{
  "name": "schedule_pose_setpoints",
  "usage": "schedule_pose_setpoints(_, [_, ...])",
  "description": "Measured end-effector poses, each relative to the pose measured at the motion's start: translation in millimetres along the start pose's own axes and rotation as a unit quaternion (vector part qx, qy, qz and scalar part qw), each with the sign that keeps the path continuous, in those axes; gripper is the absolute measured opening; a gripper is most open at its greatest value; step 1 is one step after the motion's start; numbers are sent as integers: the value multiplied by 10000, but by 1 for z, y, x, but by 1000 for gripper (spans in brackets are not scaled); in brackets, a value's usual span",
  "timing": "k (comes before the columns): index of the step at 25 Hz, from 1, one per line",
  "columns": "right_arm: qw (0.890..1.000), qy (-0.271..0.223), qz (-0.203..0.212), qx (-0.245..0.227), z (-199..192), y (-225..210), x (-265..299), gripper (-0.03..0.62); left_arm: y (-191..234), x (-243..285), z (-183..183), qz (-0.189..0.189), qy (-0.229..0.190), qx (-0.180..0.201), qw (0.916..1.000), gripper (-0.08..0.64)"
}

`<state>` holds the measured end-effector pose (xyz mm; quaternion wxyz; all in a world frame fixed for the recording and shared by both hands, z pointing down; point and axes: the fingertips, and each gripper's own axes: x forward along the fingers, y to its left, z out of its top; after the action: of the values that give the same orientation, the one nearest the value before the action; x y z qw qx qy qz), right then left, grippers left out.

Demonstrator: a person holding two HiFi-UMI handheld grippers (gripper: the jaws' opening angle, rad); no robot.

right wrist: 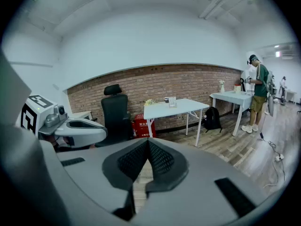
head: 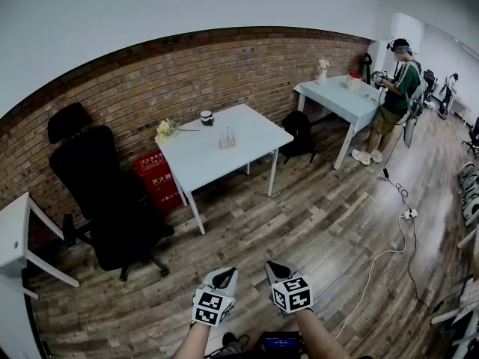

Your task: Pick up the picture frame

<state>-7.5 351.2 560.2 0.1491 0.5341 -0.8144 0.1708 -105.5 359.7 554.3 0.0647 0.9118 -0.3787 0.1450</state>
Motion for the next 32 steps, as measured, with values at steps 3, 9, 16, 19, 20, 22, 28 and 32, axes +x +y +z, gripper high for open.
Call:
schedule_pose_setpoints(3, [10000, -2, 34, -65, -4, 6, -12, 8, -19, -5, -1, -120, 25, 49, 9999, 12])
schedule_pose_setpoints(9, [9999, -51, 63, -112, -7, 12, -24, 8, -33, -13, 2, -108, -42, 90, 9999, 12])
schedule_pose_setpoints(16, [9999, -127, 65, -55, -9, 12, -35, 8, -36, -19, 5, 5, -93, 30, 10000, 11])
schedule_pose_setpoints(19, [9999, -111, 72, 50, -13, 9, -37, 9, -39, -18, 3, 5, -81, 40, 10000, 11])
schedule_pose_setpoints(20, [9999, -106, 73, 68, -13, 8, -37, 9, -39, -18, 2, 5, -68, 42, 10000, 12])
schedule_pose_setpoints(22, [9999, -104, 83, 74, -12, 8, -37, 9, -38, -17, 2, 26, -35, 39, 10000, 12])
schedule_pose_setpoints(28, [9998, -93, 137, 52, -15, 4, -39, 9, -41, -13, 0, 89, 58, 64, 9999, 12])
schedule_pose_setpoints(32, [9998, -79, 188, 58, -17, -1, -39, 9, -44, -9, -2, 162, 133, 119, 9997, 12])
